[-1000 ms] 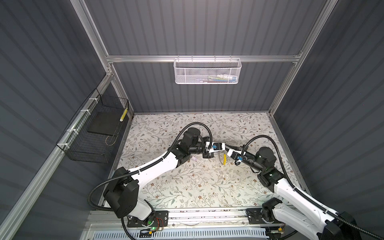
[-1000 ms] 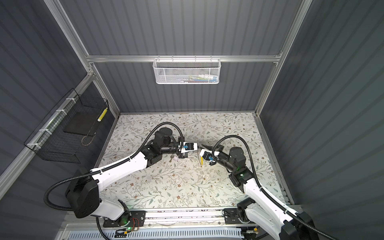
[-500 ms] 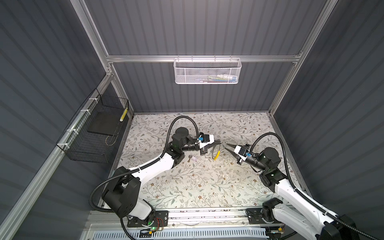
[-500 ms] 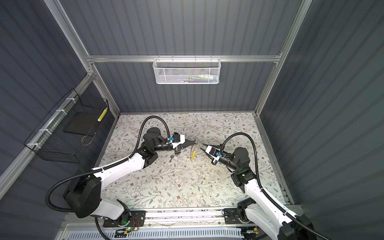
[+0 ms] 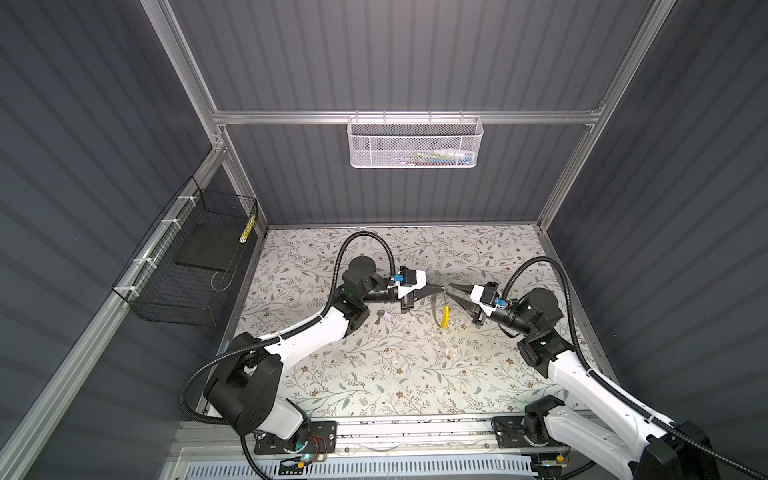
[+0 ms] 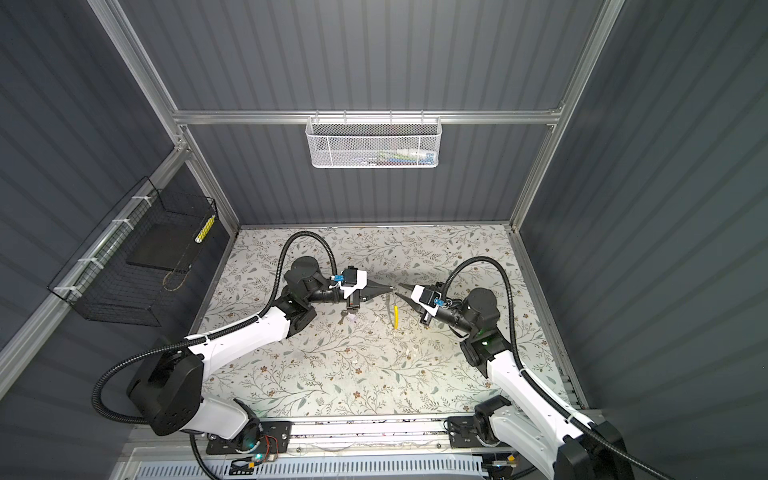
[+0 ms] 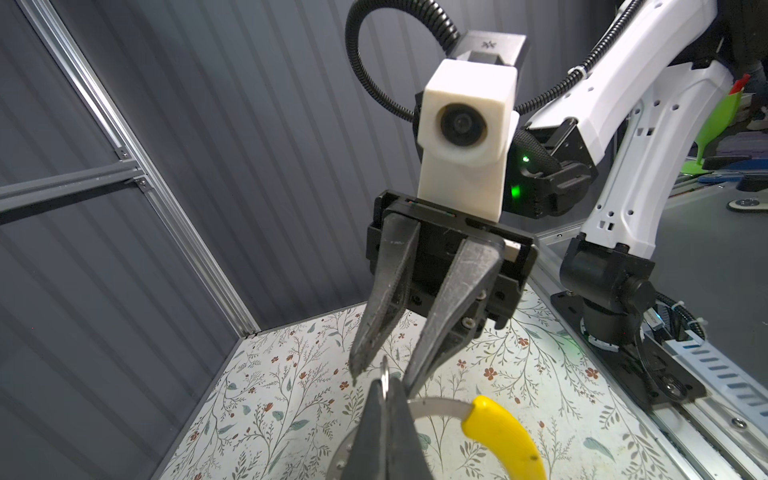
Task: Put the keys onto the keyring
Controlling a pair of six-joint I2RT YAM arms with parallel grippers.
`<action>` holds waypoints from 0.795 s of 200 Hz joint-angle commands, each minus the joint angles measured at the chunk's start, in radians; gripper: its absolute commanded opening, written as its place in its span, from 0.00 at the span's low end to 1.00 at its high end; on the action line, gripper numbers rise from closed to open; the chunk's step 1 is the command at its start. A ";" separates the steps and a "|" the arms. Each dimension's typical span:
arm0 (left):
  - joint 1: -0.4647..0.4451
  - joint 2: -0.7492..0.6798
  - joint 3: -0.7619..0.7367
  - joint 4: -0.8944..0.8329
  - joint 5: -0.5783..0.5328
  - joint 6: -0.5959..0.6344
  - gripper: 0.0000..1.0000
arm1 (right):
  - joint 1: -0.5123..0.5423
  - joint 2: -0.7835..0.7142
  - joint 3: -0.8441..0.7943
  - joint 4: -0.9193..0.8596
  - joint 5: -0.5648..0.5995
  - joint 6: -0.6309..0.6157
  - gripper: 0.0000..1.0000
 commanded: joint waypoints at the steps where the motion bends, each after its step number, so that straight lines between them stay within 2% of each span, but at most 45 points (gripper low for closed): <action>1: -0.003 -0.001 -0.004 0.022 0.026 -0.009 0.00 | 0.007 0.006 0.026 0.023 -0.028 0.020 0.25; 96: -0.006 -0.001 0.004 -0.003 0.039 0.004 0.00 | 0.019 0.014 0.034 0.010 -0.038 0.010 0.18; 121: -0.009 -0.001 0.010 -0.026 0.043 0.019 0.00 | 0.019 0.017 0.035 0.012 -0.044 0.016 0.13; 159: -0.011 -0.004 0.014 -0.039 0.036 0.035 0.00 | 0.020 0.024 0.034 -0.006 -0.055 0.005 0.01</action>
